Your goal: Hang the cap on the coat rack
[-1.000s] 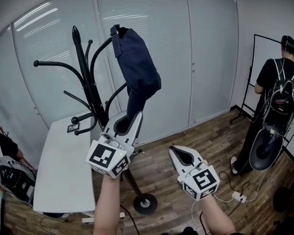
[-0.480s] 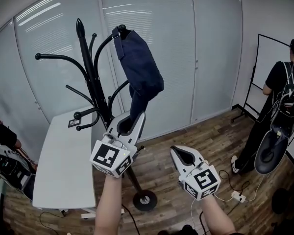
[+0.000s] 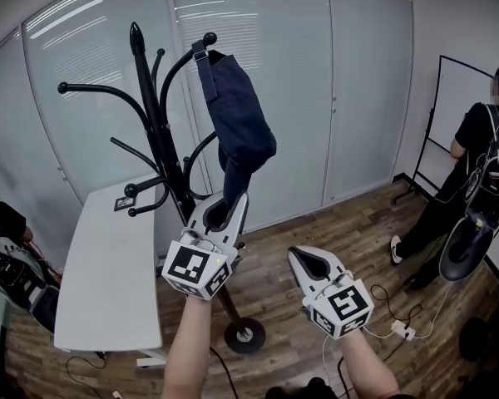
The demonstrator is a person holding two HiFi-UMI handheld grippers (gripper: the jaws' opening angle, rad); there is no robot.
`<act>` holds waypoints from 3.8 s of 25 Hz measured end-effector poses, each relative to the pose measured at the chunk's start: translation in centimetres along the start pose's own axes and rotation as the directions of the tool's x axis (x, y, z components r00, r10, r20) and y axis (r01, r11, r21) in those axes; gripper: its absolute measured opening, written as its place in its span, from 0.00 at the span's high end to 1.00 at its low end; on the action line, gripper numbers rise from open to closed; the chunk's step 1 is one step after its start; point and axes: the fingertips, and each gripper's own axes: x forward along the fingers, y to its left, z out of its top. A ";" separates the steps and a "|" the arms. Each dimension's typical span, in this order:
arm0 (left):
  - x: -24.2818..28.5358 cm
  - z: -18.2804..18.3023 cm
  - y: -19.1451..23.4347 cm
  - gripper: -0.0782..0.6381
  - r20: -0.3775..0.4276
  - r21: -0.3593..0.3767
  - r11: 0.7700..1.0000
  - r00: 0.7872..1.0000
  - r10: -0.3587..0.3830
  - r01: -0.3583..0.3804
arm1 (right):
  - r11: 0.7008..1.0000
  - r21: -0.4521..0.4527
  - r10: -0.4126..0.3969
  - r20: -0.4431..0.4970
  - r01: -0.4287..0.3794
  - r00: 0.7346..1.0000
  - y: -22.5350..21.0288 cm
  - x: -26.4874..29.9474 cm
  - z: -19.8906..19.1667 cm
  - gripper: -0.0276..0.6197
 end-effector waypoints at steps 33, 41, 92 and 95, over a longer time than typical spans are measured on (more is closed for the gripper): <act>-0.8 -0.5 6.6 0.58 -0.044 0.033 0.985 0.984 0.170 -0.169 | 1.000 0.023 -0.005 -0.037 0.006 0.999 0.8 2.5 2.7 0.91; -1.6 -1.2 6.6 0.55 -0.068 0.017 0.984 0.981 0.180 -0.179 | 1.000 0.025 -0.008 -0.043 0.009 0.999 1.1 2.2 2.6 0.91; -12.3 2.3 -14.2 0.87 -0.194 -0.014 0.960 0.942 0.273 -0.281 | 0.986 0.066 0.151 0.027 -0.152 0.988 3.7 -10.0 5.3 0.91; -12.6 2.0 -14.9 0.87 -0.199 -0.033 0.957 0.940 0.275 -0.287 | 0.987 0.040 0.152 0.025 -0.153 0.988 3.7 -10.3 5.3 0.91</act>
